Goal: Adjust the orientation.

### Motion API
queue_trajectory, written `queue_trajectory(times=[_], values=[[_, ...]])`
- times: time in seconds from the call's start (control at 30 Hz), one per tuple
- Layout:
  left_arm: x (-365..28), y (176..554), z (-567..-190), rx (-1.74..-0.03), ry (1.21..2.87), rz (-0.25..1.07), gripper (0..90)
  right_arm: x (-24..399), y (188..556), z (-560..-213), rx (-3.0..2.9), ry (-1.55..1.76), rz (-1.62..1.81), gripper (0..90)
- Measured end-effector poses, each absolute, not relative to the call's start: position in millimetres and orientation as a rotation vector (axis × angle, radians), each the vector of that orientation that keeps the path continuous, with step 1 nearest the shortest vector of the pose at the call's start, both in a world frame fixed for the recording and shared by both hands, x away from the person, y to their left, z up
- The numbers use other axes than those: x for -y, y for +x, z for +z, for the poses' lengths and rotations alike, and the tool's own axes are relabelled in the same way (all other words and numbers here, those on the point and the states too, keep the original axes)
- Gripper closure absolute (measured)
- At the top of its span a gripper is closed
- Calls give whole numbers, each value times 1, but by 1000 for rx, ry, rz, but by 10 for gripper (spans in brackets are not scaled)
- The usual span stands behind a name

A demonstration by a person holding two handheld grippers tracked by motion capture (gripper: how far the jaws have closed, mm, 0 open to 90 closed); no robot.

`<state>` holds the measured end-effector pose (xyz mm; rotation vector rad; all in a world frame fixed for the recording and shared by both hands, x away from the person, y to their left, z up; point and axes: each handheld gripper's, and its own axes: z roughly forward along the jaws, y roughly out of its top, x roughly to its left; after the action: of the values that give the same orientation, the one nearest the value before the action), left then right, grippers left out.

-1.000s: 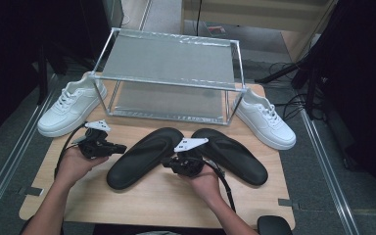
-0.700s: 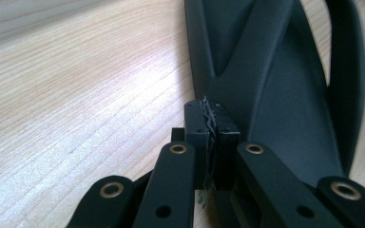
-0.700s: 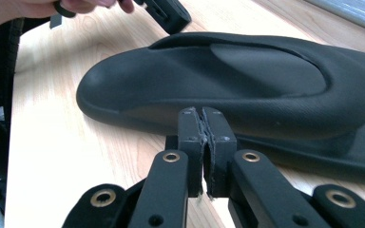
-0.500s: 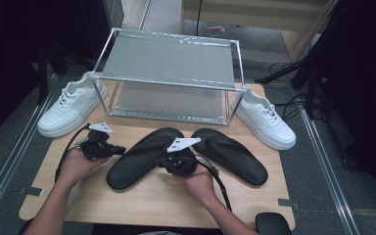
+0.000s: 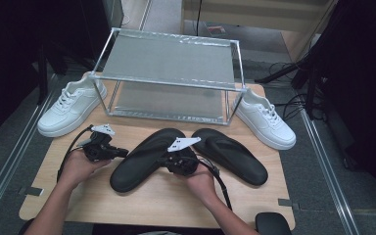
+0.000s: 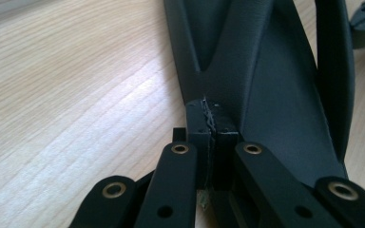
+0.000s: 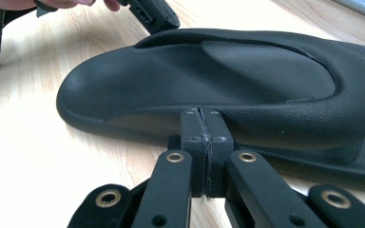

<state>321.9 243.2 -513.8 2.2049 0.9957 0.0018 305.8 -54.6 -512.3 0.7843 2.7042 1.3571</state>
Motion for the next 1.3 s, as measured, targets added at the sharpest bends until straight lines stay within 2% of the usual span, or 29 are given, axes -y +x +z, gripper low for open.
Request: queue_trajectory(times=[1.3], values=[[-199, 302, -517, -895, 2200, -108, 898, 93, 317, -507, -2691, 953, 1305, 900]])
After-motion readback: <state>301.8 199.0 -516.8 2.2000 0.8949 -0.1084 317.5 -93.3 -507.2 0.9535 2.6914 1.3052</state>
